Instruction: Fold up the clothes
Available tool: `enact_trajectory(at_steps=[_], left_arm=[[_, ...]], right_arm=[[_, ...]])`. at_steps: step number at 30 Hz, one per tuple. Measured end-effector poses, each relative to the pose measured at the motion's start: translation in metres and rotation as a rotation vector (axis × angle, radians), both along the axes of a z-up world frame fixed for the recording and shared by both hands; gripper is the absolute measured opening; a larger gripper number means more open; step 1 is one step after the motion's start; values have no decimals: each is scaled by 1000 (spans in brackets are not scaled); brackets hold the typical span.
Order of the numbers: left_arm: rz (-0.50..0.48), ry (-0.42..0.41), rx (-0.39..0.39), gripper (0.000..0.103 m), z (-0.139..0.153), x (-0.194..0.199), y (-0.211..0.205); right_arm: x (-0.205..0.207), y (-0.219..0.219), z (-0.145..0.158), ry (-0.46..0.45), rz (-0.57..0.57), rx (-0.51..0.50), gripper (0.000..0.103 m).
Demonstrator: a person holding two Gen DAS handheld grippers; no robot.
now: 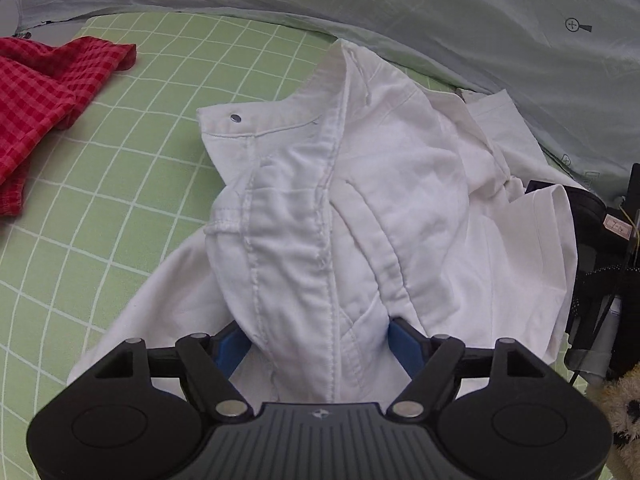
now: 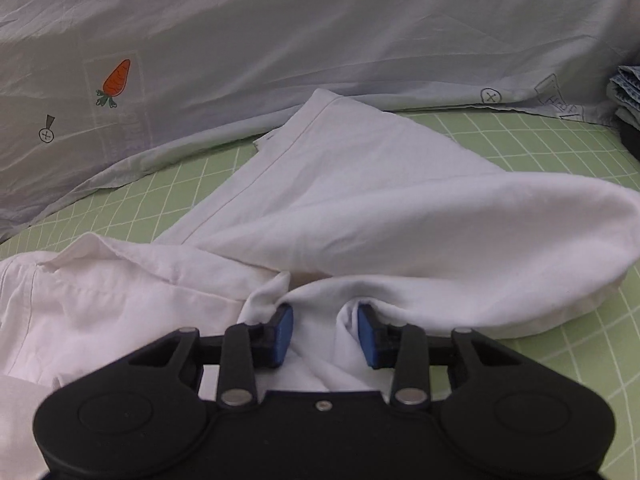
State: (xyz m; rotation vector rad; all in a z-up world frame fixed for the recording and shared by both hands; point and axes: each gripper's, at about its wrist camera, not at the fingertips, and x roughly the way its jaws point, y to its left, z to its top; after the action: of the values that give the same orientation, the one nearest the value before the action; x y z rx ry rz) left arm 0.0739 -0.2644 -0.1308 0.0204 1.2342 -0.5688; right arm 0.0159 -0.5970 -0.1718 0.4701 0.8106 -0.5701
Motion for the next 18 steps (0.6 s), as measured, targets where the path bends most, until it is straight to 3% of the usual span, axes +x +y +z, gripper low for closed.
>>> enact_trajectory(at_steps=[2,5,6,8,11,15,18], left_arm=[[23,9,1,77,4,4,1],[-11,-23,18,76,12,-5,9],[-18,-27,26,76,14,-9,12],[-26,-17,34,76,16,-18,21],[-35,22,14,76,15,-33,35],[-32,99,-28,74,7,-49,41],[-29,101,-45,62,10,-59,40]], right_arm=[[20,-2,7,-2,15,15,37],[11,2,15,-29,1,25,39],[0,3,18,-45,-15,34,43],[-32,7,22,-82,-64,62,65],[-78,22,26,-91,-127,81,76],[-139,42,32,-104,-210,107,78],[-158,62,28,-120,-196,152,77]])
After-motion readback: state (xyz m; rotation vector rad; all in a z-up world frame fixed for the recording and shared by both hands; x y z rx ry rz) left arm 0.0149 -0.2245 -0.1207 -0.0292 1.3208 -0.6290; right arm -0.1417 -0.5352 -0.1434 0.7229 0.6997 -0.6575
